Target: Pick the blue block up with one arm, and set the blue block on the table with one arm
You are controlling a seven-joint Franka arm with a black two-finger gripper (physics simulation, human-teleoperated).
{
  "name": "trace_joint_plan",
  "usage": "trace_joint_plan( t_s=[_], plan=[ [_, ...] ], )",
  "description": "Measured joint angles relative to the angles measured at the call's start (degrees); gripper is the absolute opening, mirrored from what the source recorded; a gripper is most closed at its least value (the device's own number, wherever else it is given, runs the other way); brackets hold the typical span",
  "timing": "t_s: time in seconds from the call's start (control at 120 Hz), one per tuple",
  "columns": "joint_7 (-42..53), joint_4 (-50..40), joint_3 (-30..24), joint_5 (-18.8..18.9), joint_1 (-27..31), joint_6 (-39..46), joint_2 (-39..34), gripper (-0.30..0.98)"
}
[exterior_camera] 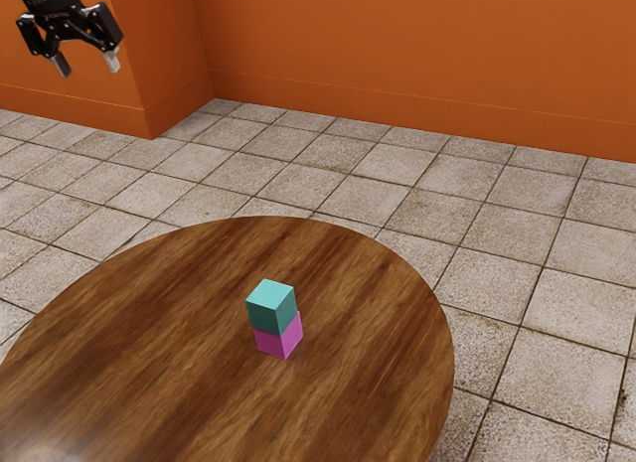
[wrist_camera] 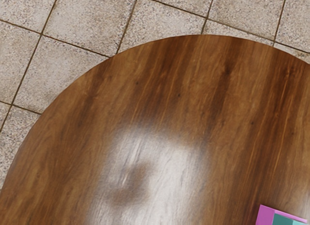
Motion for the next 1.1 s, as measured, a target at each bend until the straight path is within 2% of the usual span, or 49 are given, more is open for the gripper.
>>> trace_joint_plan(
  t_s=[0.167, 0.217, 0.292, 0.35, 0.417, 0.483, 0.567, 0.683, 1.0, 1.1],
  plan=[
    [0.2, 0.3, 0.0, -0.1, 0.2, -0.1, -0.1, 0.67],
    [0.2, 5.2, 0.0, 0.3, -0.1, -0.8, -0.6, 0.67],
    [0.3, 13.9, -0.1, 4.1, -7.9, -3.1, -4.0, 0.67],
    [0.3, 15.4, -0.2, 6.8, -16.5, -4.3, -4.5, 0.67],
    [0.4, 14.7, -0.3, 12.9, -22.5, -5.4, -1.1, 0.66],
    [0.5, 11.1, -0.2, 17.1, -23.5, -6.0, 0.1, 0.66],
    [0.6, 9.0, -0.2, 19.8, -20.8, -6.5, 2.3, 0.66],
    [0.7, 8.4, -0.3, 17.8, -16.1, -6.7, 6.0, 0.66],
    [0.8, 8.3, -0.4, 14.5, -14.9, -5.8, 10.4, 0.66],
    [0.9, 8.2, -0.4, 10.7, -11.2, -4.3, 14.0, 0.66]
  ],
)
